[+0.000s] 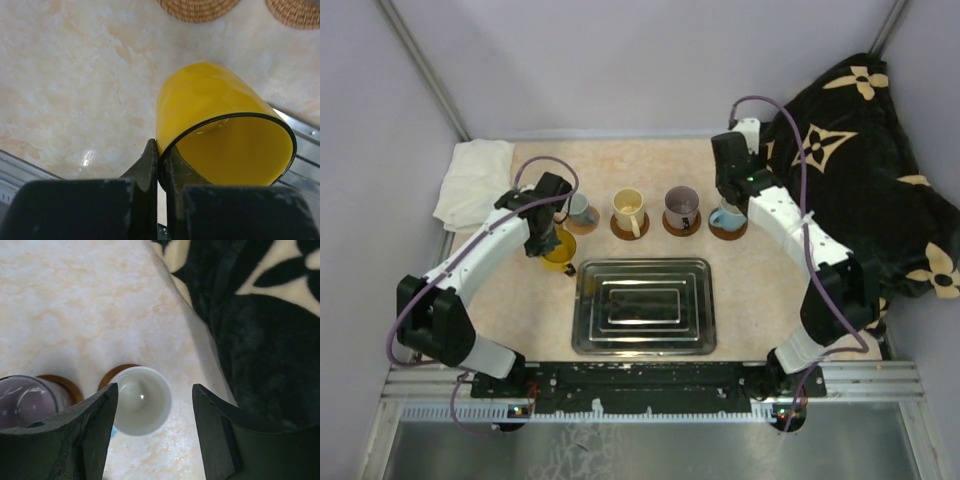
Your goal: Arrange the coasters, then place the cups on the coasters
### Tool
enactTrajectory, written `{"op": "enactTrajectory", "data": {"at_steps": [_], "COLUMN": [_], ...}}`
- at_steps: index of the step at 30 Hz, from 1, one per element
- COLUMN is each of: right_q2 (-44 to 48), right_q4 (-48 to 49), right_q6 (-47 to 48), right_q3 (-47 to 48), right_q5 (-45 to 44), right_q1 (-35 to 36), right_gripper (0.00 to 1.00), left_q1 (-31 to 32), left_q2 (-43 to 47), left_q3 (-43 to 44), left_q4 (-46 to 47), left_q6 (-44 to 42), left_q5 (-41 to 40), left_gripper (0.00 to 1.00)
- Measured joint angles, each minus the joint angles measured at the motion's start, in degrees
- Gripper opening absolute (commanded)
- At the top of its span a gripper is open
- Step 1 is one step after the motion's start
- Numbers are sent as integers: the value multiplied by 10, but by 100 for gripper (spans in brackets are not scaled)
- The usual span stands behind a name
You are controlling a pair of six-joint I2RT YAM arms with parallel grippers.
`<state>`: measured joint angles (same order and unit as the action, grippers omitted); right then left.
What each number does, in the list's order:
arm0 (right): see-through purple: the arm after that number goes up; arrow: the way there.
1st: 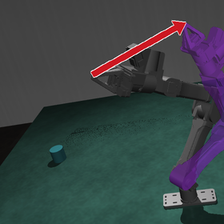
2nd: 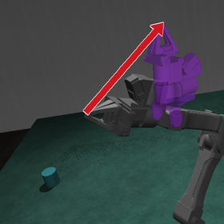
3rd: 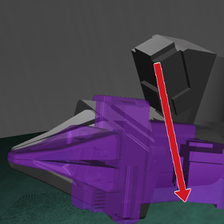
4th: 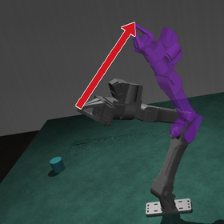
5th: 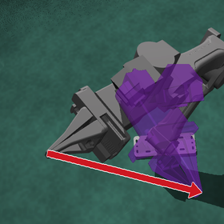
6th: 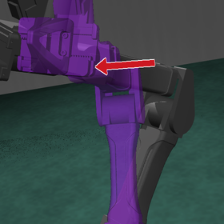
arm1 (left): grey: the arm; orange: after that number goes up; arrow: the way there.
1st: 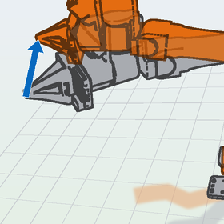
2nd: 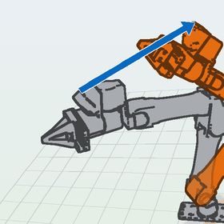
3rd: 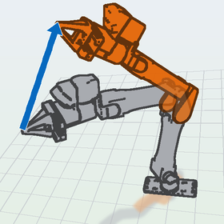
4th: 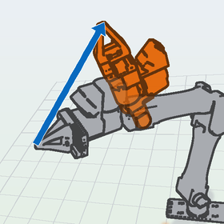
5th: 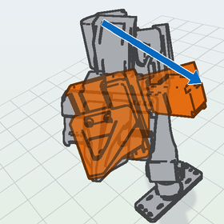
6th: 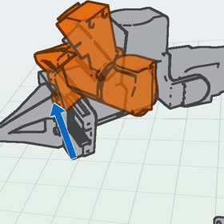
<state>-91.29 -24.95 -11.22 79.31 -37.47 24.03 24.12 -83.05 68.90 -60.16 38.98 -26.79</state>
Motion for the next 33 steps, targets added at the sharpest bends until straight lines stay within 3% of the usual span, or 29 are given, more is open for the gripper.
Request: {"op": "enactTrajectory", "data": {"at_steps": [5,14,33], "right_q2": [44,81,77], "right_q4": [-13,-13,-17], "right_q6": [-15,-19,-21], "right_q3": [-29,-55,-58], "right_q5": [-11,-23,-22], "right_q1": [-39,-48,-51], "right_gripper": [63,63,63], "left_q1": [-27,-107,-213], "left_q2": [-52,-97,-195], "left_q3": [42,65,120], "left_q4": [21,75,186], "left_q6": [-20,-83,-206], "left_q5": [-7,1,128], "left_gripper": [0,0,0]}}
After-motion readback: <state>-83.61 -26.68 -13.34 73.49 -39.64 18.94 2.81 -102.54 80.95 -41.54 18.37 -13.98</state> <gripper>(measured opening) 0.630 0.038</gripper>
